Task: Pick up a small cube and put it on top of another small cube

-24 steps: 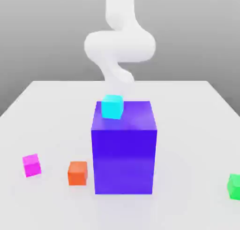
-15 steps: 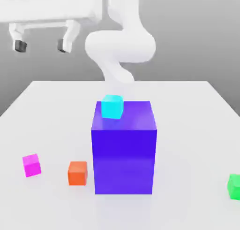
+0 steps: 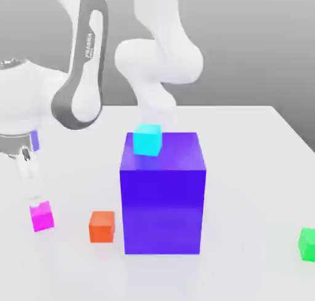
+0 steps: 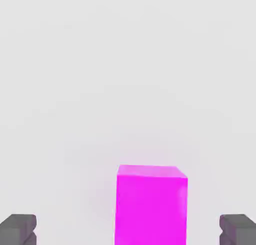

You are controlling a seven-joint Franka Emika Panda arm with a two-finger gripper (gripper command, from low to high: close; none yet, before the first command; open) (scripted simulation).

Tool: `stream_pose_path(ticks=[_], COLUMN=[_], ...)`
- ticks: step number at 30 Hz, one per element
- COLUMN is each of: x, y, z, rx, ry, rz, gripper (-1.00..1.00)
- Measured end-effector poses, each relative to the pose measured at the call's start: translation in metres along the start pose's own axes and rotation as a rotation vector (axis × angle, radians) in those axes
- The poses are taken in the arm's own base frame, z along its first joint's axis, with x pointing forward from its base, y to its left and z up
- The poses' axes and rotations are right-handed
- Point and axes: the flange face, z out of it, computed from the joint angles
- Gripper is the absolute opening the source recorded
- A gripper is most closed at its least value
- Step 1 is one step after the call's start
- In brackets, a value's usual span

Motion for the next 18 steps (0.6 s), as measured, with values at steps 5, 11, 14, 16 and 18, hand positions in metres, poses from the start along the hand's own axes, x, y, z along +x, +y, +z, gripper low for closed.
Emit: stream_pose_path(ticks=[5,11,14,16,18], x=[0.0,-0.001,0.0,0.0,0.0], y=[0.003,0.003,0.002,0.002,0.002], z=[0.047,0.05,0.03,0.011,-0.009], rx=[-0.004,-0.004,-0.005,-0.004,-0.004], ry=[-0.001,-0.002,0.0,0.0,-0.003], rz=[0.005,0.005,0.004,0.004,0.005], gripper=[-1.0,-1.0,-1.0,-1.0,-1.0])
